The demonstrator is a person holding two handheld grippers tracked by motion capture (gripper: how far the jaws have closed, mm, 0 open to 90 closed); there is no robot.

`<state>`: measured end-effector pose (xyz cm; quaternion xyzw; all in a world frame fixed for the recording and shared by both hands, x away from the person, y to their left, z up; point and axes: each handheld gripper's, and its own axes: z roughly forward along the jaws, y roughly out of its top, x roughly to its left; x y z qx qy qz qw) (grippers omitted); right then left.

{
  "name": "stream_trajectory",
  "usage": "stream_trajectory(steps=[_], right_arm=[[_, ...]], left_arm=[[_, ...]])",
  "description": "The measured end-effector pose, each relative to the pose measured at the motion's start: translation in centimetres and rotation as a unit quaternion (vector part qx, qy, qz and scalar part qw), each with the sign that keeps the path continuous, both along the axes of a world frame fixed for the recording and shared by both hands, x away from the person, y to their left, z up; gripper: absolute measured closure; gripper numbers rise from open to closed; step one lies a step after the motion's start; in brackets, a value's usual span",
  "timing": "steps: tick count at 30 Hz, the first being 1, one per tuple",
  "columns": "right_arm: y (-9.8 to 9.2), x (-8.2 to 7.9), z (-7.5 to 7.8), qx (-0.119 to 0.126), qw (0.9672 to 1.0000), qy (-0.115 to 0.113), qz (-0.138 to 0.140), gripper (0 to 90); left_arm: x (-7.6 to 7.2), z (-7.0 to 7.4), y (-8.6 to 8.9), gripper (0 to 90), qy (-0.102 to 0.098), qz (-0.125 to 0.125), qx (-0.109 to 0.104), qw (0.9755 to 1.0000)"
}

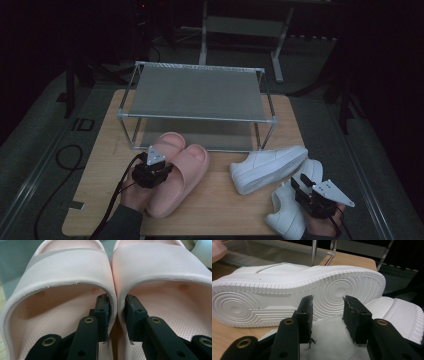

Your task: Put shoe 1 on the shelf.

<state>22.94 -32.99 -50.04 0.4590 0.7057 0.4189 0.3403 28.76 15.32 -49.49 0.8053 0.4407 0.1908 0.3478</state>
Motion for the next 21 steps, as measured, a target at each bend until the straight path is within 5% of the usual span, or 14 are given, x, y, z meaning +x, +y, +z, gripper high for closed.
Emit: stream_trajectory(steps=[21], right_arm=[[0.0, 0.0, 0.0, -0.002, 1.0, 0.001, 0.0, 58.8]], left_arm=[[3.1, -0.9, -0.3, 73.4, -0.006, 0.018, -0.005, 0.9998]])
